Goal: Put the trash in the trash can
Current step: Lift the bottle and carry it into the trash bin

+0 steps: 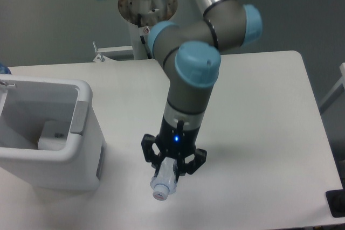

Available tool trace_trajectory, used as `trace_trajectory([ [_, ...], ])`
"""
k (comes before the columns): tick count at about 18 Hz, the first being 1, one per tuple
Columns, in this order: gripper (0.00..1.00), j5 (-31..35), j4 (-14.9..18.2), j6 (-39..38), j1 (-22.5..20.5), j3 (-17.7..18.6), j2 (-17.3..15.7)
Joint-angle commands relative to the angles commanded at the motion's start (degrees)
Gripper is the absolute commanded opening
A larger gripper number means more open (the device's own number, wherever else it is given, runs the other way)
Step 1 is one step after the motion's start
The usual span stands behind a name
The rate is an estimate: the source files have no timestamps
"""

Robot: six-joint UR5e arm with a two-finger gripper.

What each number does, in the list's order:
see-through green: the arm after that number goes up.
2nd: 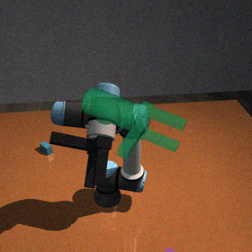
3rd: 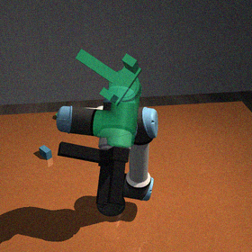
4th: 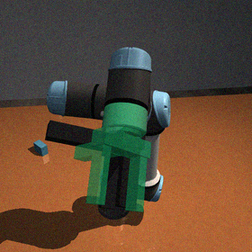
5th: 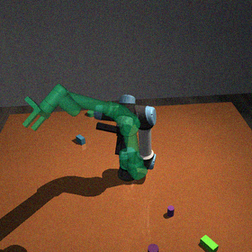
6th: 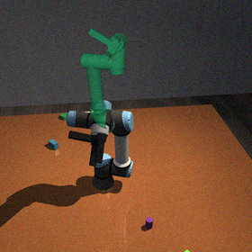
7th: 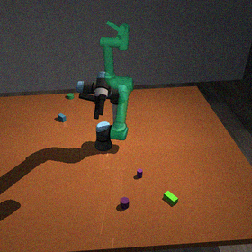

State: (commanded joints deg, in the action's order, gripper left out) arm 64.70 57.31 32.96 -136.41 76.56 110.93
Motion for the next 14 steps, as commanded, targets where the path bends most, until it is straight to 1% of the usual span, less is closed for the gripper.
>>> trace_trajectory([
  [2, 0.37, -3.33, -0.09, -0.79, 0.0, -0.53, -1.14],
  [4, 0.37, -8.77, -0.09, -4.46, 0.0, -1.06, -1.94],
  [6, 0.37, -12.83, -0.09, -8.25, 0.0, -2.72, -2.2],
  [9, 0.37, -13.63, -0.09, -9.93, 0.53, -5.27, -2.82],
  [12, 0.37, -16.26, -0.18, -10.02, 1.4, -5.8, -4.57],
  [14, 0.37, -17.76, -1.49, -10.72, 1.67, -5.8, -5.63],
])
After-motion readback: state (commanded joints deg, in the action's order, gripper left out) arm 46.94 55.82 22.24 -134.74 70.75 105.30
